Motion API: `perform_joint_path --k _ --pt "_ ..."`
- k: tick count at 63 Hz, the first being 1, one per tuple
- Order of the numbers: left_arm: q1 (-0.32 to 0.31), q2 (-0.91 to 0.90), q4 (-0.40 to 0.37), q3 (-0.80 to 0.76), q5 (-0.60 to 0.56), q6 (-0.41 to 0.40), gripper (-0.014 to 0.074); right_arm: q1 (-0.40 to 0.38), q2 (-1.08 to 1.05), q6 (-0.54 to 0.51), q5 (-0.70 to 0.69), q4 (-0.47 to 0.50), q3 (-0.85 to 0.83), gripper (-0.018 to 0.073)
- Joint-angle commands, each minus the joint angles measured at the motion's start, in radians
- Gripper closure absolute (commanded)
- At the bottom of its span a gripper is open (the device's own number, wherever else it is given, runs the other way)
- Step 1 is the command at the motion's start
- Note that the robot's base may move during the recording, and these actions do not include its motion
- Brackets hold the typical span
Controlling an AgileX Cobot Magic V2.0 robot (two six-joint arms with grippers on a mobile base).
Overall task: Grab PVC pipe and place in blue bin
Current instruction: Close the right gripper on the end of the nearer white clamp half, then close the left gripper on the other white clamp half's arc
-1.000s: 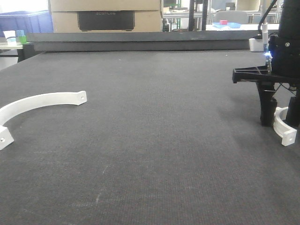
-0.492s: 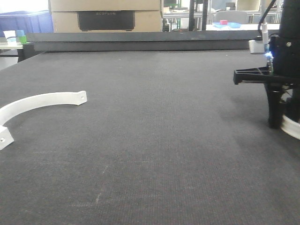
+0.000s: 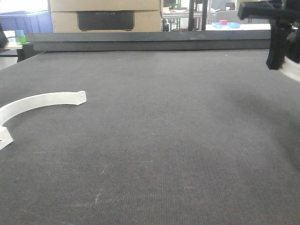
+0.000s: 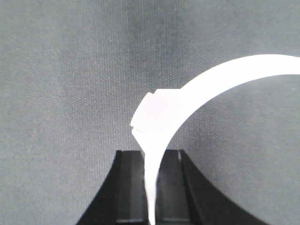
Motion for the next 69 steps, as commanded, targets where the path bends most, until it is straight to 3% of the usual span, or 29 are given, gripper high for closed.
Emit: perform_joint_path --k 1,17,29,35,69 --pt "0.009 0.051 0.007 -0.027 0.014 -0.007 0.0707 0.0 -0.016 -0.013 0.03 -0.005 -0.007 0.0727" --pt "0.056 0.126 -0.033 -0.027 0.029 -0.012 0.0682 0.0 -0.016 -0.05 0.071 -0.005 -0.003 0.0727" --pt "0.037 0.155 -0.04 -0.027 0.032 -0.012 0.0433 0.0 -0.014 -0.052 0.054 -0.005 -0.003 0.0727" --pt "0.02 0.179 -0.042 -0.027 0.036 -0.012 0.0357 0.0 -0.014 -0.052 0.054 -0.005 -0.003 0.0727" --pt "-0.004 0.258 -0.023 -0.025 0.06 -0.012 0.0408 0.0 -0.014 -0.054 0.019 -0.005 -0.003 0.0727"
